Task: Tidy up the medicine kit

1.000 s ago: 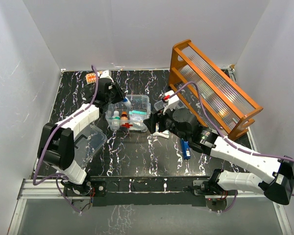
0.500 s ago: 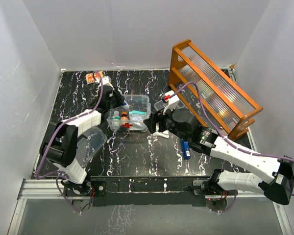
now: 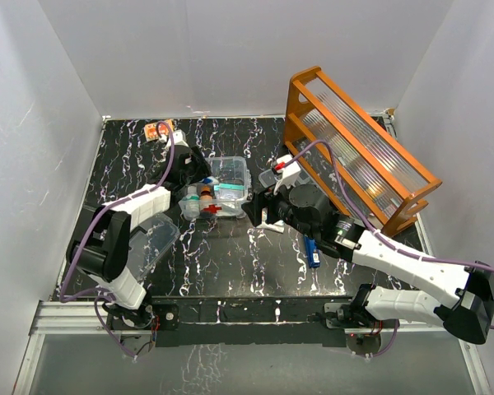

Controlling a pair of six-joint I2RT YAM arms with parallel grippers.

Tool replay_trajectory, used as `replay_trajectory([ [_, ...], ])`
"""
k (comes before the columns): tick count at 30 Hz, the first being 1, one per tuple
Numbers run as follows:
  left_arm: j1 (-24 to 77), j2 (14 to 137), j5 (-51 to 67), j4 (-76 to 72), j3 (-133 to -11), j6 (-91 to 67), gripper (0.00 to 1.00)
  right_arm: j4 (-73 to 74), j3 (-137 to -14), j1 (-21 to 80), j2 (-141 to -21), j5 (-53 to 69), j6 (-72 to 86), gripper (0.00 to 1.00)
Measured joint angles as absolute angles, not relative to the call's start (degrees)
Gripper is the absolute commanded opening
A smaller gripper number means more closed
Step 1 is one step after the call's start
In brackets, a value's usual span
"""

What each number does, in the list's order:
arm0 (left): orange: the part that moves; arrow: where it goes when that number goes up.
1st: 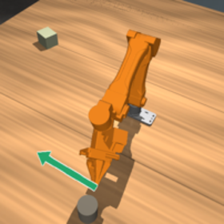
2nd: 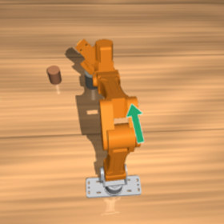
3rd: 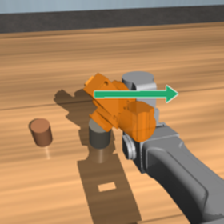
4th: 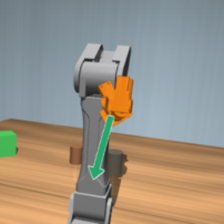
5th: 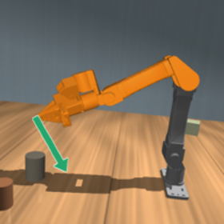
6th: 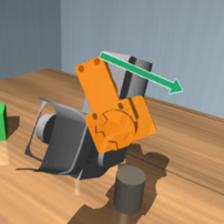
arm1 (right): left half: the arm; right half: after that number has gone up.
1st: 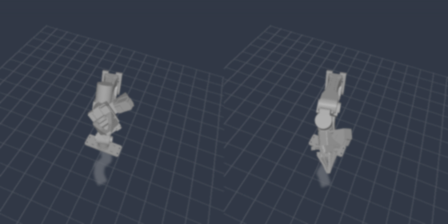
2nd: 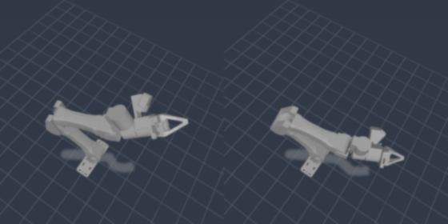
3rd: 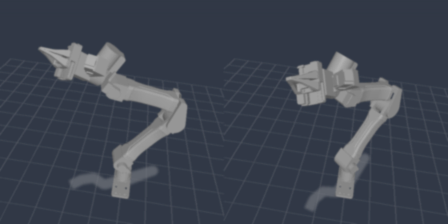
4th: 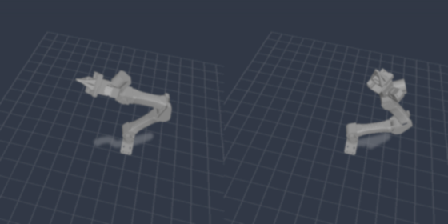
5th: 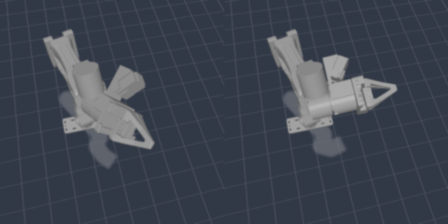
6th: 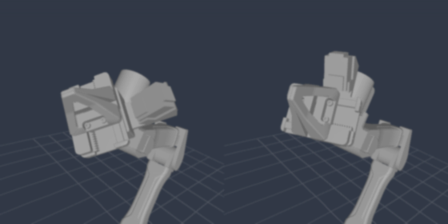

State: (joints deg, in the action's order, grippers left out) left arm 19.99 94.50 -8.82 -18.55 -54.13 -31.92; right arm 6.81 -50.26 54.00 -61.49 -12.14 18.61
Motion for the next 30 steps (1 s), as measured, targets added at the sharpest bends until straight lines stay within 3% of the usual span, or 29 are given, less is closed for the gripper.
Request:
replay_trajectory([
  [6, 20.0, 92.4, -13.3, -10.7, -56.5, -31.3, 0.49, 6.1, -50.1, 54.0, -61.8, -12.1, 18.6, 0.67],
  [13, 20.0, 90.2, -15.7, -4.9, -58.5, -29.6, 0.34, 5.8, -50.1, 54.0, -62.1, -12.1, 18.8, 0.67],
  [19, 20.0, 90.2, -14.8, -2.3, -59.0, -27.9, 0.32, 5.8, -50.0, 54.0, -62.3, -12.1, 19.4, 0.66],
  [30, 20.0, 98.6, -14.0, -0.4, -62.8, -26.0, 0.20, 5.7, -50.0, 54.0, -62.9, -12.1, 19.7, 0.66],
])
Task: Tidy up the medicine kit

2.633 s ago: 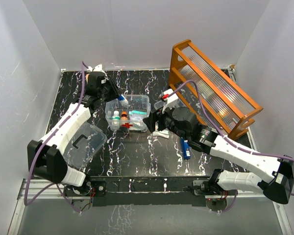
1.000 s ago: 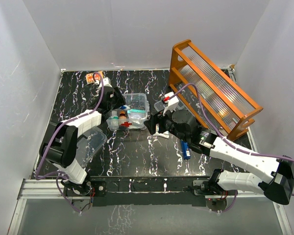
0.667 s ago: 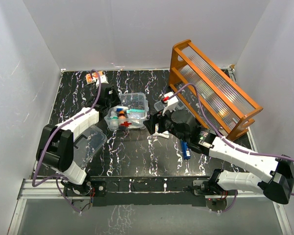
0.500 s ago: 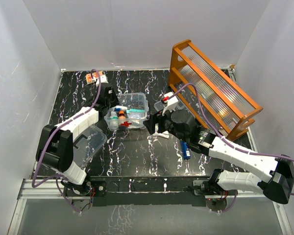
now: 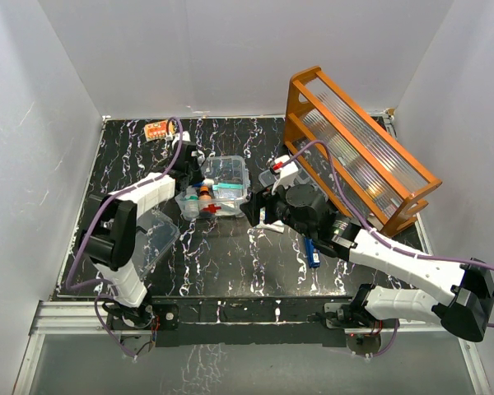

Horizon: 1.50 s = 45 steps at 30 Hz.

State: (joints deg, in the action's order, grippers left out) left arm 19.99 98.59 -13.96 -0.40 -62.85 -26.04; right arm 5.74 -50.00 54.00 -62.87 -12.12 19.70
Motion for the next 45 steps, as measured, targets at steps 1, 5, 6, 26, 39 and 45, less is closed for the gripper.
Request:
replay_trajectory([
  [1, 20.0, 99.4, -14.3, -0.4, -63.0, -25.9, 0.19, 5.7, -50.0, 54.0, -62.9, -12.1, 19.7, 0.66],
  [5, 20.1, 101.6, -15.7, -0.8, -63.1, -25.6, 0.18, 5.7, -49.8, 54.0, -62.9, -12.1, 19.9, 0.66],
  [6, 20.2, 101.9, -15.9, -1.0, -63.1, -25.5, 0.18, 5.8, -49.8, 54.0, -62.9, -12.1, 19.9, 0.66],
  [26, 20.6, 101.8, -16.7, 3.0, -66.1, -24.0, 0.29, 5.8, -49.7, 54.0, -63.0, -15.7, 21.9, 0.66],
  [39, 20.6, 78.6, -14.5, 10.9, -64.7, -25.1, 0.57, 13.5, -48.5, 53.3, -63.1, -29.4, 29.0, 0.66],
  [45, 20.5, 65.1, -14.4, 12.4, -56.0, -25.5, 0.62, 16.6, -48.1, 52.1, -66.1, -28.6, 28.4, 0.62],
])
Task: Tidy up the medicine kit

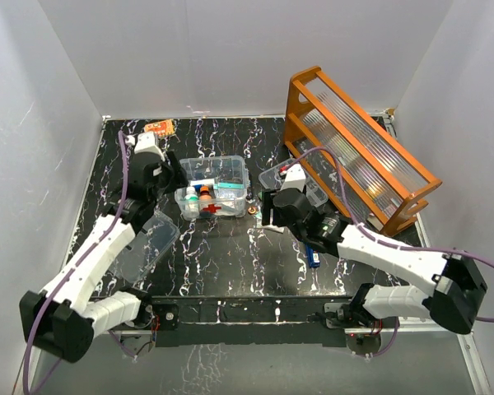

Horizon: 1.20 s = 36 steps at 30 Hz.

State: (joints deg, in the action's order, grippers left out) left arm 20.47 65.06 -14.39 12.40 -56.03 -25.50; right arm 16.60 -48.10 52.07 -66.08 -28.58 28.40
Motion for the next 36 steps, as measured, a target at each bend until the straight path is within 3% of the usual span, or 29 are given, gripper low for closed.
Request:
replay_trajectory([
  [8, 20.4, 53.6, -15.5, 12.7, -46.8, -25.3, 0.64, 19.7, -48.5, 46.1, -76.0, -23.3, 27.7, 0.49],
  [16, 20.4, 52.0, -16.2, 12.5, -45.6, -24.9, 0.65, 19.7, -53.6, 42.6, -85.6, -15.5, 21.8, 0.40],
  [28, 20.4, 53.2, -15.9, 12.4, -45.6, -24.6, 0.65, 20.8, -56.9, 38.5, -95.0, -4.1, 11.0, 0.45],
  [36, 20.4, 54.2, -15.8, 12.4, -45.6, -24.6, 0.66, 22.9, -57.0, 38.0, -97.2, 1.5, 11.6, 0.42],
])
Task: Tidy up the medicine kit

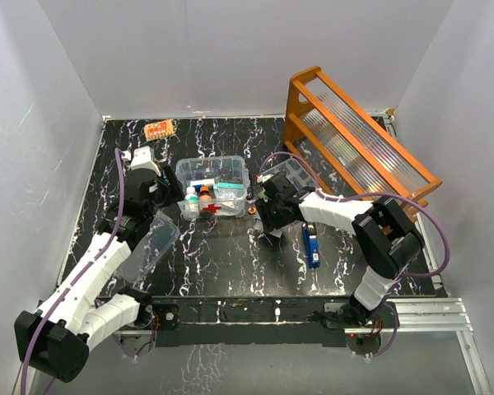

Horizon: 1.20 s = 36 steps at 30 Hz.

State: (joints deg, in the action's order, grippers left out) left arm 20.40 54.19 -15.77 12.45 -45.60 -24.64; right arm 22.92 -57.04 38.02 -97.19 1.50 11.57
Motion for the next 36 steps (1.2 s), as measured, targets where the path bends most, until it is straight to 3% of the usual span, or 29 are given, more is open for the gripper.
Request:
replay_trajectory([
  [8, 20.4, 54.7, -15.7, 12.4, -45.6, -24.7, 0.66, 25.3, -56.8, 38.3, -96.4, 4.6, 19.1, 0.36],
  [15, 20.4, 54.7, -15.7, 12.4, -45.6, -24.7, 0.66, 28.9, -56.6, 40.2, -94.3, 4.3, 22.6, 0.16],
  [18, 20.4, 54.7, -15.7, 12.4, -45.1, -24.7, 0.66, 29.8, -56.6, 40.6, -94.0, 4.2, 22.9, 0.18],
  [24, 20.4, 54.7, -15.7, 12.5, -45.0, -24.7, 0.66, 29.8, -56.6, 40.7, -94.1, 3.3, 22.8, 0.29],
  [28, 20.4, 54.7, -15.7, 12.5, -45.0, -24.7, 0.66, 29.4, -56.6, 40.9, -95.2, 2.6, 22.6, 0.29],
  [36, 20.4, 54.7, -15.7, 12.5, -45.0, -24.7, 0.66, 28.3, -56.8, 41.3, -96.7, 1.8, 22.5, 0.05],
])
